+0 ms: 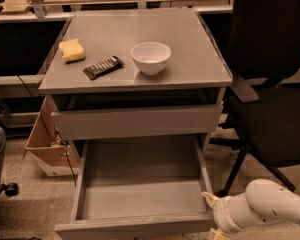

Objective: Close middle drawer

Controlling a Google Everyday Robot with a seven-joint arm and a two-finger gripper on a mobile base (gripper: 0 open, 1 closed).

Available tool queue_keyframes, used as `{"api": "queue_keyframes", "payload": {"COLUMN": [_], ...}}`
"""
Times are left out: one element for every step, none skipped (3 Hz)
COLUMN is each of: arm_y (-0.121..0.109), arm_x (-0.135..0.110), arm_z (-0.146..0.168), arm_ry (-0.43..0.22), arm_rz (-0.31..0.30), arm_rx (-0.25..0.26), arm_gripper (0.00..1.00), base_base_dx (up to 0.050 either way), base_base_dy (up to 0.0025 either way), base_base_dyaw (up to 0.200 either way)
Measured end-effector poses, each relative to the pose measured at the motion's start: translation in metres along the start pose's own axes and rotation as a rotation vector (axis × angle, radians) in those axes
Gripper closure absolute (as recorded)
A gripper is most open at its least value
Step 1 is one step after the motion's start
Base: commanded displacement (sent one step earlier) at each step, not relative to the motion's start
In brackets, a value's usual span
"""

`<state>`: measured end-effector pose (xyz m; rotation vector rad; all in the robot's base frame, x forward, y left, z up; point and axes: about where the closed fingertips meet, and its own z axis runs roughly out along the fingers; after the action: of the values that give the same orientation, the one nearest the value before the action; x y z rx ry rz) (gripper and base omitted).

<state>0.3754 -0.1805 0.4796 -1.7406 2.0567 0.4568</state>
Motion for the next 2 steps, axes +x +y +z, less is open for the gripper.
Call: {"api": "queue_keyframes", "payload": {"arm_y": [0.0,-0.0034], "arm_x": [0.0,0.0037], "arm_z": [0.0,0.0056], "arm_ry": [0.0,-0.018], "arm_rz": [0.0,-0.013], "arm_rx": [0.0,0.003], "arm_gripper": [0.0,0.0], "base_base_dx": [0.0,0.0], "base_base_dy": [0.0,0.0], "base_base_dyaw": [0.0,0.0]}}
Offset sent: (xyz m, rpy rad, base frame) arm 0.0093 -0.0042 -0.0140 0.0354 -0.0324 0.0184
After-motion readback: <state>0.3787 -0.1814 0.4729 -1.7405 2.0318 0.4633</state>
